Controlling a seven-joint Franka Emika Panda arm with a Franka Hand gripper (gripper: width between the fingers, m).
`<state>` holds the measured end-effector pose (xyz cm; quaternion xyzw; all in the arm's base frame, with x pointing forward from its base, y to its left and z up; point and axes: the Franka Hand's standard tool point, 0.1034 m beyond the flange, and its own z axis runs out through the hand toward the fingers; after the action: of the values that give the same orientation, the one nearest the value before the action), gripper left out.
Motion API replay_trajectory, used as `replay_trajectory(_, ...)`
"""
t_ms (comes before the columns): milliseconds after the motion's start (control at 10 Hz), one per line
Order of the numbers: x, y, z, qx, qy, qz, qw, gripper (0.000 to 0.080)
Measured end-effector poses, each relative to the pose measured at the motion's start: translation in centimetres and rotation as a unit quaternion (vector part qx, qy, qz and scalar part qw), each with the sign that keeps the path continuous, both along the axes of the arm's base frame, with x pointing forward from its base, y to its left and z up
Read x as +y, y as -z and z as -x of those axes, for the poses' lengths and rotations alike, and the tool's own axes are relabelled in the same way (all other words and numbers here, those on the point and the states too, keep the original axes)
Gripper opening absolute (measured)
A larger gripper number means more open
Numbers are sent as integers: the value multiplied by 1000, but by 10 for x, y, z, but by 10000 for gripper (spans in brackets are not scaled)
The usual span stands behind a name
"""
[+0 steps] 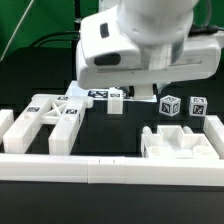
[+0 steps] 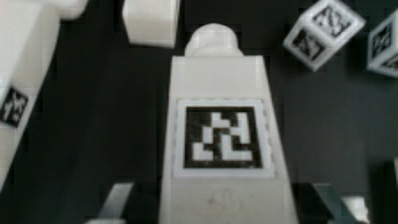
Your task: Assemble chair
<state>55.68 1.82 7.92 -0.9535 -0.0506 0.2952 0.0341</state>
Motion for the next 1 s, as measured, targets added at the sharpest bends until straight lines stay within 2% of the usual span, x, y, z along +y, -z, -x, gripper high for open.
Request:
replay_trajectory(400,-4,-2,-12,-152,7,5,988,287)
replay_trajectory(600,0,-15,-20,-202,7,5,979,287)
replay_trajectory(800,2,-38,-47,-276,8,4,961,287)
replay_trajectory(900,1,-43,-58,-306,8,5,952,287)
replay_trajectory(1000,0,-41,-63,-340,9,6,940,287)
